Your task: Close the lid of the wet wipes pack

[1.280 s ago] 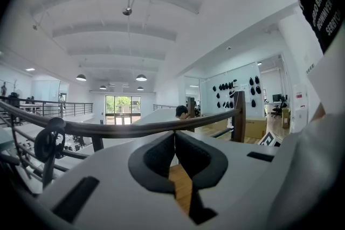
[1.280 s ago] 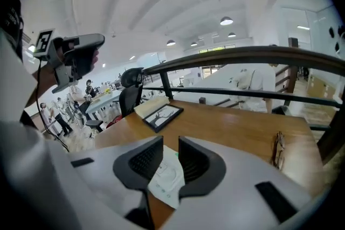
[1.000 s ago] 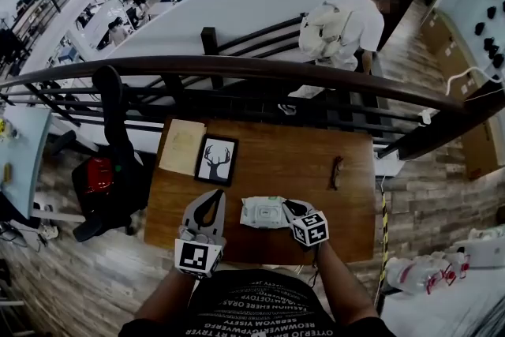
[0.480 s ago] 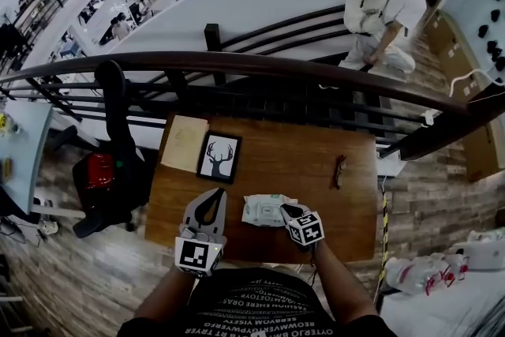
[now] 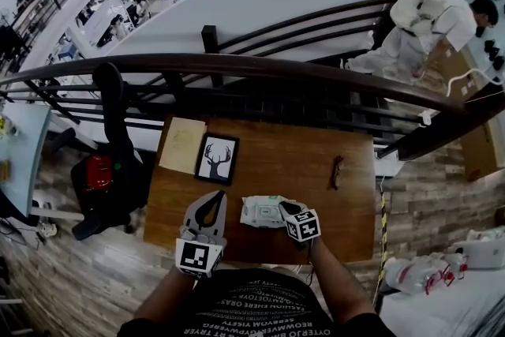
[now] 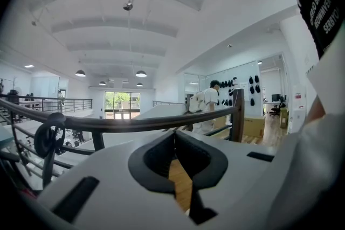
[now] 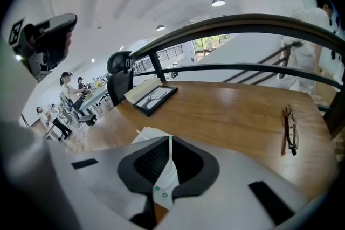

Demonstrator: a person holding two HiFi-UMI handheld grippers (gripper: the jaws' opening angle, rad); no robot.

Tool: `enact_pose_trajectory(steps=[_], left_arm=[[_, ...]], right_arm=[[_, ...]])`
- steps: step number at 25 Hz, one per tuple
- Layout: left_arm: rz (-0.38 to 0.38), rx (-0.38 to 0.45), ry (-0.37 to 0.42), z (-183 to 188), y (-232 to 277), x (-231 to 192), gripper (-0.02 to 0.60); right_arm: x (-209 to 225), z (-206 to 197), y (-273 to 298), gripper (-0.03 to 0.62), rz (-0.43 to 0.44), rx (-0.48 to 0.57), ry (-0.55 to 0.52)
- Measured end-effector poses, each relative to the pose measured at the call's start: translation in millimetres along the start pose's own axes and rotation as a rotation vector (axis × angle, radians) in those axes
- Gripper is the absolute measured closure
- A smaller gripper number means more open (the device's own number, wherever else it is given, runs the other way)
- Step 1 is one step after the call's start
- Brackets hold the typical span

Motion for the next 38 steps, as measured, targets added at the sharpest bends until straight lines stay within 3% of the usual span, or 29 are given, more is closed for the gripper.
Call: enact_pose_trajectory(steps=[15,23,38], left_arm=[[0.026,-0.010,0.002,-1,-1,-3,0.554],[0.035,-0.019,0.010,-4,-4,0,0.554],[0.039,-0.019,0.014,-8,-11,12,0.554]], right_arm=[[-22,-27,25,0.566,0.057,-0.117,-0.075],[-25,-38,38,0.566,0.035,-0.168,-0.137],[-26,-43,51,0.568,-0.010,-0.171,-0.213]])
Point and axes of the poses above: the fingertips, and each gripper's own axes: y forward along the fingers, x to its right, z out of its top, the point moved 7 cm from there along -y, backward along the fingers, and after that the axes turned 15 degrees about -x, right-handed, at the moved point
